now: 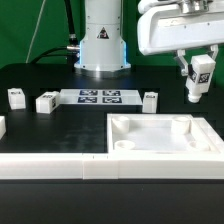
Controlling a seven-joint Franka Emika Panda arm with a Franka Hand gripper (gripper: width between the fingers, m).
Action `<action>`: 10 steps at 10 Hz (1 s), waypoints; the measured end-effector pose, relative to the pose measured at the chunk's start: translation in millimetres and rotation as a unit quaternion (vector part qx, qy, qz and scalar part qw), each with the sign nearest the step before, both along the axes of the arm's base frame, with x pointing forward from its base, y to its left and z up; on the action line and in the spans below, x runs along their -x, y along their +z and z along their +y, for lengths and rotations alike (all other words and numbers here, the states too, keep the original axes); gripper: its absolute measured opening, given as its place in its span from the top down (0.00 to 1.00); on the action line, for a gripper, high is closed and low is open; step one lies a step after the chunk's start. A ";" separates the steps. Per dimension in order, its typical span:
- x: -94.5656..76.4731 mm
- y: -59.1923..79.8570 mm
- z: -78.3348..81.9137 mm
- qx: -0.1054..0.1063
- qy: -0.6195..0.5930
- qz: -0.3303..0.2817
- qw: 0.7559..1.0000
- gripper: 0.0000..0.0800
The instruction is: Assemble one leg
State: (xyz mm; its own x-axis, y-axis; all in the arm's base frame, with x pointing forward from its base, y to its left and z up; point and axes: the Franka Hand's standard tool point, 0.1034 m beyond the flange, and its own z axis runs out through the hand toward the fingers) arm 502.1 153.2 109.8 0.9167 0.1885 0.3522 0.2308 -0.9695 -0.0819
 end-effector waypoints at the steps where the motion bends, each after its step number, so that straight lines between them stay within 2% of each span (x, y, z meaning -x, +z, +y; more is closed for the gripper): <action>1: -1.0 -1.6 -2.0 0.003 0.007 -0.001 1.000 0.64; 2: -8.0 -7.3 -11.5 0.012 0.024 -0.004 1.000 0.64; 3: -25.4 -6.0 -21.6 0.018 0.034 -0.010 0.999 0.64; 5: -58.5 -1.7 -28.1 0.015 0.029 -0.015 0.999 0.64; 6: -67.5 -1.0 -28.7 0.015 0.029 -0.017 0.999 0.64; 10: -67.5 -2.6 -28.4 0.013 0.028 -0.033 0.999 0.64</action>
Offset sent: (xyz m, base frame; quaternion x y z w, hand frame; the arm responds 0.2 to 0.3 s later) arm 0.0660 -0.0215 0.0091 0.0038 0.0029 -0.0400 0.9992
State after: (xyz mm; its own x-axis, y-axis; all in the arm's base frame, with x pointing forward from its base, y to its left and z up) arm 569.6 124.8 107.2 0.8793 0.2489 0.4061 0.2892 -0.9564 -0.0400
